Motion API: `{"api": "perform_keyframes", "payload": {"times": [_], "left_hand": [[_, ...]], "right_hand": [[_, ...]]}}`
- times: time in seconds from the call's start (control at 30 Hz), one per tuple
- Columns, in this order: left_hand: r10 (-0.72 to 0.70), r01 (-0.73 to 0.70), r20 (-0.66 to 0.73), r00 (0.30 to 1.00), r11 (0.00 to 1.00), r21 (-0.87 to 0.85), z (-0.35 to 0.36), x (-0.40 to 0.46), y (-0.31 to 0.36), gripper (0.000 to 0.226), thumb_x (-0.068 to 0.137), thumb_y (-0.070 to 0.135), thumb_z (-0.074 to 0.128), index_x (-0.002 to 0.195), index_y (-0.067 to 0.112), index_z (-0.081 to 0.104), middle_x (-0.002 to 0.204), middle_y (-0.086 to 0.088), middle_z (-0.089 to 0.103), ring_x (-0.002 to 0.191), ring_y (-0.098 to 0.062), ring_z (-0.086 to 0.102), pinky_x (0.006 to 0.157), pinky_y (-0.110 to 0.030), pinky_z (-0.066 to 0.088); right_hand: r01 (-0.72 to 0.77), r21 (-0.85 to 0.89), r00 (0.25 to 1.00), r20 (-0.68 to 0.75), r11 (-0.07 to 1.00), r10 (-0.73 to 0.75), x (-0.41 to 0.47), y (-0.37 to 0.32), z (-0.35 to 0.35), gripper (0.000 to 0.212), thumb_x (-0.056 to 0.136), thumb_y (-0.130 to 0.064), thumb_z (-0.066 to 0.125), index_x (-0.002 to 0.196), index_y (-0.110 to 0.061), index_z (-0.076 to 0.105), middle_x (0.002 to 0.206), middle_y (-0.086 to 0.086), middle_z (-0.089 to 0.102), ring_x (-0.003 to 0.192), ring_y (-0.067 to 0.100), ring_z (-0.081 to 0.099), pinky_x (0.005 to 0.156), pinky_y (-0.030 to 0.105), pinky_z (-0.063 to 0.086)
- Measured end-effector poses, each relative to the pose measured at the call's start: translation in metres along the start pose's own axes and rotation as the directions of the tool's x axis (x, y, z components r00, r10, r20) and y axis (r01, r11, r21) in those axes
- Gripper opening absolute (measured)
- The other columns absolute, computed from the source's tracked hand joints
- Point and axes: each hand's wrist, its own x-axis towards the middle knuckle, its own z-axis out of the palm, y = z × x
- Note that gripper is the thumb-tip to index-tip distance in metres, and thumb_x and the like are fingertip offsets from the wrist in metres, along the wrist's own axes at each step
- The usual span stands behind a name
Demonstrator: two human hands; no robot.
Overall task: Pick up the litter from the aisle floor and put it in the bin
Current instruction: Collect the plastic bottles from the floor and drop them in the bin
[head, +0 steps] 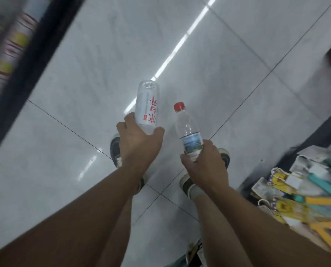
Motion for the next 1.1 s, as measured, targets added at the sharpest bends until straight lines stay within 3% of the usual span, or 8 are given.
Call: {"api": "perform_keyframes", "payload": {"times": [0.17, 0.37, 0.5, 0.7, 0.8, 0.93, 1.0, 1.1], "left_hand": [[0.131, -0.131, -0.027, 0.991, 0.991, 0.021, -0.142, -0.051, 0.052, 0.077, 0.077, 0.044, 0.076, 0.140, 0.026, 0.035, 0.118, 0.005, 0.038, 0.089, -0.016, 0.056, 0.073, -0.034, 0.052], [0.252, -0.249, -0.080, 0.964, 0.967, 0.052, -0.314, -0.109, 0.095, 0.072, 0.077, 0.039, 0.073, 0.138, 0.034, 0.034, 0.116, 0.007, 0.035, 0.078, -0.019, 0.059, 0.065, -0.035, 0.053], [0.328, -0.319, -0.126, 0.936, 0.944, 0.088, -0.418, -0.148, 0.107, 0.076, 0.079, 0.041, 0.075, 0.142, 0.031, 0.032, 0.115, 0.008, 0.033, 0.079, -0.016, 0.054, 0.061, -0.029, 0.047], [0.287, -0.290, -0.213, 0.934, 0.957, 0.014, -0.547, -0.203, 0.106, 0.072, 0.078, 0.040, 0.070, 0.140, 0.032, 0.034, 0.114, 0.006, 0.033, 0.080, -0.021, 0.055, 0.064, -0.032, 0.046], [0.264, -0.286, -0.287, 0.921, 0.957, -0.037, -0.604, -0.230, 0.097, 0.071, 0.080, 0.038, 0.072, 0.140, 0.031, 0.034, 0.115, 0.006, 0.033, 0.083, -0.018, 0.051, 0.054, -0.023, 0.035], [0.230, -0.277, -0.395, 0.890, 0.959, -0.065, -0.656, -0.254, 0.082, 0.071, 0.082, 0.038, 0.072, 0.140, 0.032, 0.032, 0.114, 0.010, 0.031, 0.085, -0.013, 0.048, 0.052, -0.014, 0.027], [0.180, -0.243, -0.444, 0.878, 0.966, -0.088, -0.674, -0.265, 0.077, 0.071, 0.081, 0.038, 0.072, 0.139, 0.032, 0.031, 0.114, 0.010, 0.032, 0.087, -0.014, 0.050, 0.052, -0.017, 0.031], [0.101, -0.188, -0.519, 0.849, 0.975, -0.118, -0.688, -0.285, 0.069, 0.071, 0.080, 0.040, 0.070, 0.139, 0.033, 0.031, 0.115, 0.006, 0.037, 0.088, -0.023, 0.056, 0.059, -0.031, 0.048]], "right_hand": [[0.068, 0.051, 0.993, -0.098, 0.996, -0.063, -0.091, -0.082, -0.079, 0.054, 0.080, -0.062, 0.068, 0.116, -0.026, 0.050, 0.098, -0.006, 0.056, 0.080, 0.010, 0.057, 0.063, 0.029, 0.043], [0.198, 0.148, 0.968, -0.184, 0.969, -0.170, -0.198, -0.192, -0.168, 0.048, 0.078, -0.063, 0.067, 0.113, -0.035, 0.049, 0.097, -0.012, 0.059, 0.082, 0.008, 0.060, 0.073, 0.038, 0.055], [0.319, 0.126, 0.935, -0.201, 0.939, -0.291, -0.270, -0.256, -0.214, 0.048, 0.078, -0.061, 0.065, 0.114, -0.036, 0.046, 0.095, -0.012, 0.060, 0.078, 0.006, 0.060, 0.067, 0.035, 0.054], [0.467, 0.012, 0.869, -0.195, 0.884, -0.456, -0.370, -0.335, -0.259, 0.044, 0.082, -0.055, 0.068, 0.112, -0.041, 0.038, 0.092, -0.015, 0.057, 0.074, 0.003, 0.059, 0.060, 0.028, 0.049], [0.535, -0.041, 0.827, -0.184, 0.844, -0.532, -0.415, -0.367, -0.268, 0.047, 0.082, -0.055, 0.068, 0.116, -0.037, 0.042, 0.094, -0.014, 0.058, 0.075, 0.003, 0.057, 0.057, 0.026, 0.042], [0.608, -0.087, 0.777, -0.139, 0.789, -0.614, -0.451, -0.399, -0.270, 0.049, 0.080, -0.057, 0.067, 0.117, -0.037, 0.043, 0.095, -0.013, 0.060, 0.078, 0.005, 0.058, 0.061, 0.030, 0.044], [0.642, -0.115, 0.751, -0.103, 0.758, -0.652, -0.461, -0.413, -0.274, 0.042, 0.081, -0.055, 0.068, 0.110, -0.038, 0.043, 0.092, -0.013, 0.061, 0.077, 0.005, 0.058, 0.062, 0.032, 0.047], [0.705, -0.146, 0.698, -0.033, 0.694, -0.715, -0.469, -0.429, -0.280, 0.043, 0.080, -0.056, 0.067, 0.113, -0.038, 0.045, 0.093, -0.015, 0.061, 0.078, 0.004, 0.060, 0.062, 0.031, 0.048]]}}
